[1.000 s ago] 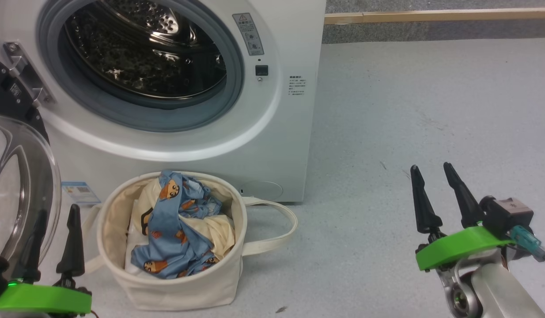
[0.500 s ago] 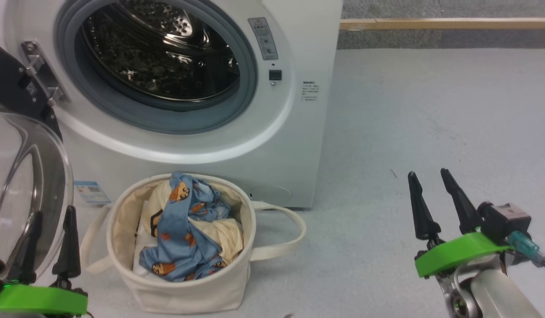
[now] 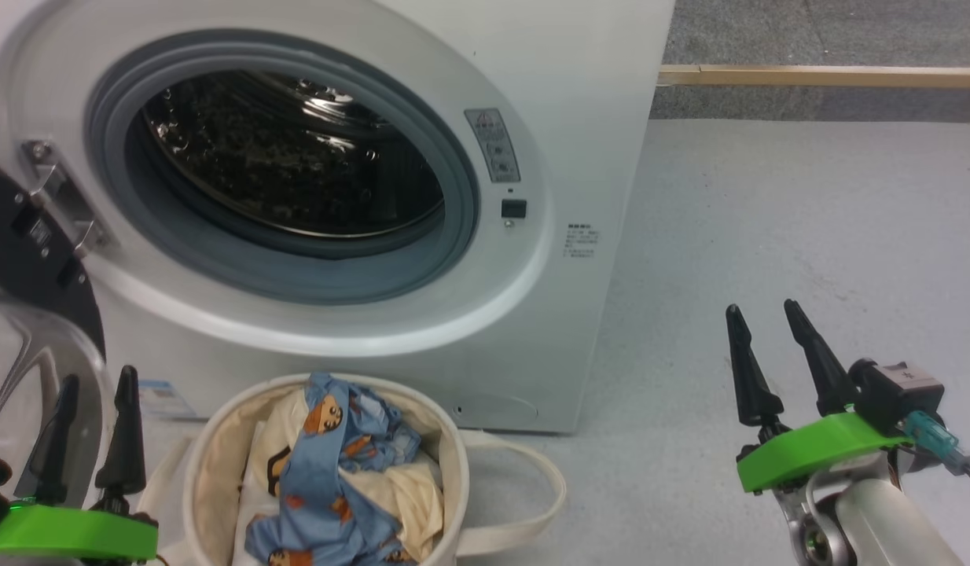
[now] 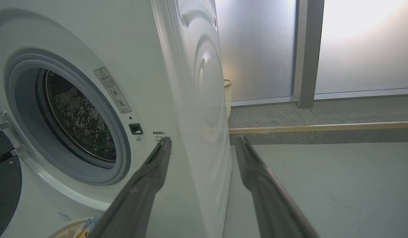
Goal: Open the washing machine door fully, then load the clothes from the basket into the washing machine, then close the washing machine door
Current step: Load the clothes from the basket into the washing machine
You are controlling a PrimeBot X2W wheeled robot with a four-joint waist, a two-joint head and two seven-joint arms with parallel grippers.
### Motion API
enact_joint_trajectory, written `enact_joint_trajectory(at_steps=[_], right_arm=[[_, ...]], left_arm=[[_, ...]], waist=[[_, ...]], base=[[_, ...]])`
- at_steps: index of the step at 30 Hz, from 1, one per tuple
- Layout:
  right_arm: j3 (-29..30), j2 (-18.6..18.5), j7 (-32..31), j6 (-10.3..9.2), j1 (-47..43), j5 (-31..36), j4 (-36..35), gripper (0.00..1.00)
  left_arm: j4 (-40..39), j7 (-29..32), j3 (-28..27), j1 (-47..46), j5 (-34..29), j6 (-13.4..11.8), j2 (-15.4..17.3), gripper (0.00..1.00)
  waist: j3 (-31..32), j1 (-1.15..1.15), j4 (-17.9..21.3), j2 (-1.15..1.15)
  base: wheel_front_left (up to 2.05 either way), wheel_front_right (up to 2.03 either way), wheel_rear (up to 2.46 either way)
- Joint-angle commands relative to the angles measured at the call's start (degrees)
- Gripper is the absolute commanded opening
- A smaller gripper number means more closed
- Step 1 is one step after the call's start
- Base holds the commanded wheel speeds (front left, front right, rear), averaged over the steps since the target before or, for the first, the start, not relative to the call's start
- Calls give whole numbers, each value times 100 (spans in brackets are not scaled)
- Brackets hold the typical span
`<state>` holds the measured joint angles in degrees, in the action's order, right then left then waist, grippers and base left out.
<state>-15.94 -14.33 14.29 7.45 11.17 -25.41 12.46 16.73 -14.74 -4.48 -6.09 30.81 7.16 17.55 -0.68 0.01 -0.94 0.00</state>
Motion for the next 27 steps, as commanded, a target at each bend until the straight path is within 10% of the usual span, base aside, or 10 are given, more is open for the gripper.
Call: enact_joint_trajectory(at_steps=[1,27], right_arm=[[-100,-19,71,3,126,-36,-170,100],[-276,58,71,3,313,-47,-145,100]], left_arm=[[-146,-26,-209,-276,-11,33,192,100],[169,-26,341,-645,-154,33,-160,100]], waist=[[-1,-1,0,0],[-399,-1,121,0]], base=[[142,-142,0],[30,-30,0]])
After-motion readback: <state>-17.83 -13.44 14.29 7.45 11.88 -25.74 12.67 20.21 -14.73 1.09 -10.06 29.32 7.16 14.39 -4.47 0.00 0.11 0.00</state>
